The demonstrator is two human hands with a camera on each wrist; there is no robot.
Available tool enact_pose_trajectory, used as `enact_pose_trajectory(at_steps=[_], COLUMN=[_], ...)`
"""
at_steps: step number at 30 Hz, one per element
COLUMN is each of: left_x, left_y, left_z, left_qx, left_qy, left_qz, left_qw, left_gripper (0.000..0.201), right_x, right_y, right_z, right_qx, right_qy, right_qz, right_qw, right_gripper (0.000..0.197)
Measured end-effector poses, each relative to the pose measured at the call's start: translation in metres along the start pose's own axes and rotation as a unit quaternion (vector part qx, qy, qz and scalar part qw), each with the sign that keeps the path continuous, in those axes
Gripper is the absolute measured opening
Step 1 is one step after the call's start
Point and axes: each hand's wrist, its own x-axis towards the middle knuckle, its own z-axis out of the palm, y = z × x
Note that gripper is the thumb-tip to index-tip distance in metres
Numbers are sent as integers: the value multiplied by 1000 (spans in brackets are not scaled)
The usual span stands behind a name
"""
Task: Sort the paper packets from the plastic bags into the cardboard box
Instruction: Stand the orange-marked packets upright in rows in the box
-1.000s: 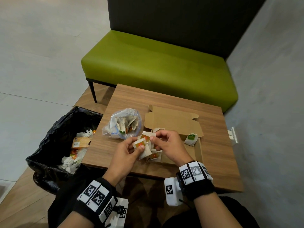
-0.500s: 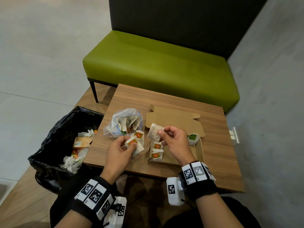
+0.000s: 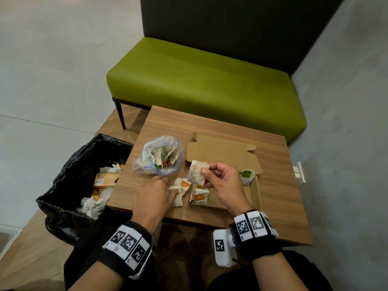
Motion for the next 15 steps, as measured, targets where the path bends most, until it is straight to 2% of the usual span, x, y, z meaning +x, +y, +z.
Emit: enact_pose_trajectory(at_steps=[3,6,8,10,12,15], left_x=[-2,-4,-3,-1,1,1], left_y=[2,9,15,21,23,24], left_z=[-12,-24,-28,-28,-27,-28], left_qx=[-13,-174,-314,-405,-436,-480], left_qy=[60,110,68,-7,-58,-73], left_qz=[0,32,47,60,77,56], left_qw=[998,978,946,912,895,873], left_gripper=[28,20,27,29,20,10], right_x=[-1,-3,-4,-6,-7,-10], right_y=[4,5,4,3,2,0], right_z=[0,1,2,4,5,4], right_qx=[0,-7,0,2,1,9], right_qy=[1,-2,-13,-20,-25,-21], right_qz=[-1,-3,-8,-16,-24,-21], right_qw=[1000,1000,1000,1000,999,1000], right_gripper=[8,7,7,8,6,3])
